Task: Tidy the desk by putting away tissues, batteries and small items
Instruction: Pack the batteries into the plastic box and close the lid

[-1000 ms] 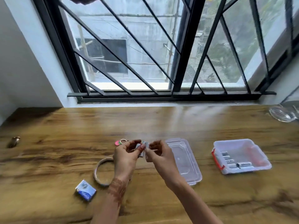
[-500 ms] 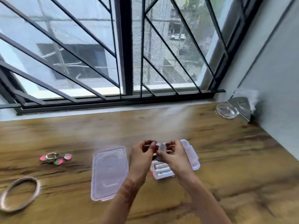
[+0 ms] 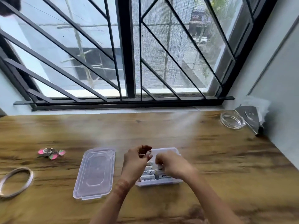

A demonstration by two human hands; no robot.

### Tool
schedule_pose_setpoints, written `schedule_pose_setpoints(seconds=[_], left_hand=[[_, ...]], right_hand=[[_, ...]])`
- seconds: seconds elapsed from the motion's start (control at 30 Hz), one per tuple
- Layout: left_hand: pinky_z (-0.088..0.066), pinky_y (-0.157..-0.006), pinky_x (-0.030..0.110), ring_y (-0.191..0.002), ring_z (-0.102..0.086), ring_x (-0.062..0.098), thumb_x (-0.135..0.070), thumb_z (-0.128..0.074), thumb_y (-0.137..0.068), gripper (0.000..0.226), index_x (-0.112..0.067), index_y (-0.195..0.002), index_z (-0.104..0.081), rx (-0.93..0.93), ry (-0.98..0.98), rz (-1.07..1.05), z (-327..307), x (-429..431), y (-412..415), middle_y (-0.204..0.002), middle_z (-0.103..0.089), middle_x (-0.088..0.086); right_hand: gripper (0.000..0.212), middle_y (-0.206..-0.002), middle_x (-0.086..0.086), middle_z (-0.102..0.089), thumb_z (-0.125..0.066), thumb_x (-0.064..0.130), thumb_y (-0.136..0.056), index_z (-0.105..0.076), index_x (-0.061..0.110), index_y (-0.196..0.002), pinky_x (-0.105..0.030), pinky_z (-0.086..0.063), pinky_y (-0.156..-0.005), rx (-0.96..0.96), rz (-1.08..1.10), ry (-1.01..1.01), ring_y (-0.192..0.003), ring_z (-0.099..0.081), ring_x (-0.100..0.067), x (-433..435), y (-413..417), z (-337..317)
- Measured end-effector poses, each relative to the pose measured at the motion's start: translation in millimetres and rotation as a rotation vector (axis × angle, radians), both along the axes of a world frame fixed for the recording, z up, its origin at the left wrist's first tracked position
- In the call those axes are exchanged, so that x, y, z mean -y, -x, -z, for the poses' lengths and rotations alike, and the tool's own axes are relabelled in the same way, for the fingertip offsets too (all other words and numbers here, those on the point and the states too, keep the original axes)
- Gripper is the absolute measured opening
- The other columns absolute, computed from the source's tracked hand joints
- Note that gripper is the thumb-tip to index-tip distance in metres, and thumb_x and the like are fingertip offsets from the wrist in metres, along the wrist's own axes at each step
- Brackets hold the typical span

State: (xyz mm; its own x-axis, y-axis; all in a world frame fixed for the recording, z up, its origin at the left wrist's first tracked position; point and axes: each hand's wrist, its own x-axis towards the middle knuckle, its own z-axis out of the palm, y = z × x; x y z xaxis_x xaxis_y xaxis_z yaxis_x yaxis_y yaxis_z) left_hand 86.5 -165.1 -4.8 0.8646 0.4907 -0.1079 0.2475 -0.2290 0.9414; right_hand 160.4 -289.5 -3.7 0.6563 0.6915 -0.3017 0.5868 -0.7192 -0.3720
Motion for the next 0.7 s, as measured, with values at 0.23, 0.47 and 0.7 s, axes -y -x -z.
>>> schedule_pose_setpoints(seconds=[0.23,0.47,0.7], left_hand=[[-0.054,-0.081,0.025,-0.083,-0.065,0.008,0.006,-0.051,-0.084,0.033,-0.015,-0.102,-0.069,-0.019,-0.217,0.184,10.1,13.5,-19.0,-0.085,-0.069,-0.004],[-0.05,-0.079,0.029,-0.09,-0.063,0.015,-0.015,-0.059,-0.085,0.019,-0.016,-0.103,-0.067,-0.035,-0.542,0.414,27.3,27.0,-28.7,-0.096,-0.069,0.001],[-0.048,-0.076,0.029,-0.095,-0.063,0.019,-0.004,-0.049,-0.085,0.03,-0.019,-0.105,-0.065,0.038,-0.694,0.386,29.8,36.3,-28.3,-0.108,-0.068,0.002]], right_hand=[[0.041,-0.099,-0.003,-0.07,-0.045,-0.011,-0.076,-0.066,0.013,-0.102,-0.026,-0.048,-0.074,0.119,0.103,-0.308,-0.093,-0.064,-0.017,20.0,-10.4,-3.2],[0.024,-0.086,0.001,-0.072,-0.052,-0.005,-0.081,-0.067,0.013,-0.088,-0.028,-0.052,-0.073,0.226,0.31,-0.618,-0.081,-0.066,-0.011,48.8,-15.3,5.0],[0.022,-0.084,0.008,-0.071,-0.059,-0.002,-0.082,-0.068,0.017,-0.088,-0.016,-0.05,-0.07,0.159,0.387,-0.666,-0.079,-0.063,-0.003,67.1,-14.4,14.5]])
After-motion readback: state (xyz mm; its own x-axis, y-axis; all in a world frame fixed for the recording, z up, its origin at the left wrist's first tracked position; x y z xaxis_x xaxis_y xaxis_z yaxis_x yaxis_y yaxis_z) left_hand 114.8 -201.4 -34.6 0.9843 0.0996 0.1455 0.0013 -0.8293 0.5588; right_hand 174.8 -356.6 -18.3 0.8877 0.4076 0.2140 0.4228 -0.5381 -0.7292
